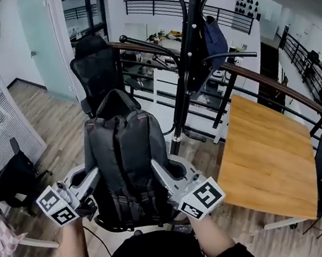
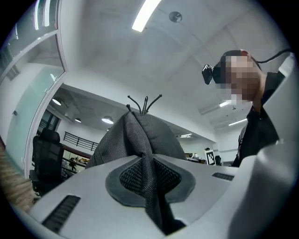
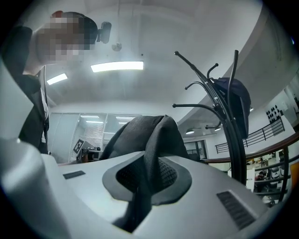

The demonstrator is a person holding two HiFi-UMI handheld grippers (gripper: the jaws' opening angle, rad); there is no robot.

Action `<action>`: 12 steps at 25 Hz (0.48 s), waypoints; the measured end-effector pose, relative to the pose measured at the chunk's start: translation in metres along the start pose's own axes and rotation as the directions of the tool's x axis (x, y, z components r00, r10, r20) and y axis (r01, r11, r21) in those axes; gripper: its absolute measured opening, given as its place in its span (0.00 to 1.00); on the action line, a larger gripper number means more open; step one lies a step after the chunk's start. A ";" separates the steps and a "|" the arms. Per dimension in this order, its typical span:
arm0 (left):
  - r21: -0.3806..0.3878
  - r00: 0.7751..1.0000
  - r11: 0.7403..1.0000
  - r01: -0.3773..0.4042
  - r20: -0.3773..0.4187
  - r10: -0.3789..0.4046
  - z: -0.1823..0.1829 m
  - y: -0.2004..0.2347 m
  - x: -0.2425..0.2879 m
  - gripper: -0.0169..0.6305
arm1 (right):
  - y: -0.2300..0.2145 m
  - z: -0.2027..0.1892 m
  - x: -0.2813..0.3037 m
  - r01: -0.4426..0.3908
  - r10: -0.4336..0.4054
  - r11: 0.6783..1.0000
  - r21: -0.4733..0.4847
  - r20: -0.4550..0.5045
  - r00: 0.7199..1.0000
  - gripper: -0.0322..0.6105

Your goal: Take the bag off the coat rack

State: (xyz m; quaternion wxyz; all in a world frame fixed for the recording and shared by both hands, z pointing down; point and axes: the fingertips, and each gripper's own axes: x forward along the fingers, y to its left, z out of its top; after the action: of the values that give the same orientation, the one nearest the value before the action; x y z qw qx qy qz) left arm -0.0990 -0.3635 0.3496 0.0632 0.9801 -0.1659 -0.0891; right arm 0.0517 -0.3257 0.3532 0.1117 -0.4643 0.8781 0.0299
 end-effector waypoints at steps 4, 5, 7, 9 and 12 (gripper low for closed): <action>0.001 0.999 0.999 -0.036 -0.026 0.036 -0.025 -0.010 0.001 0.09 | -0.003 -0.020 -0.019 -0.004 0.005 0.999 0.033 -0.029 1.000 0.13; 0.003 0.998 0.999 -0.046 -0.034 0.046 -0.031 -0.012 0.002 0.09 | -0.004 -0.025 -0.024 -0.005 0.006 0.999 0.042 -0.036 0.999 0.13; 0.008 0.997 0.998 -0.065 -0.050 0.066 -0.042 -0.017 0.002 0.09 | -0.005 -0.035 -0.033 -0.008 0.011 0.998 0.057 -0.049 0.999 0.13; 0.008 0.995 0.997 -0.081 -0.059 0.081 -0.053 -0.021 0.001 0.09 | -0.006 -0.045 -0.041 -0.016 0.020 0.998 0.068 -0.058 0.998 0.13; -0.008 0.993 0.995 -0.096 -0.066 0.096 -0.069 -0.026 0.001 0.09 | -0.010 -0.059 -0.051 -0.023 0.028 0.996 0.084 -0.061 0.998 0.13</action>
State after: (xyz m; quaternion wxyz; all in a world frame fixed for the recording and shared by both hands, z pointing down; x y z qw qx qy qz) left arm -0.0760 -0.3332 0.4130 0.0782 0.9730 -0.2102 -0.0548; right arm 0.0774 -0.2994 0.4222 0.1033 -0.4486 0.8875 -0.0197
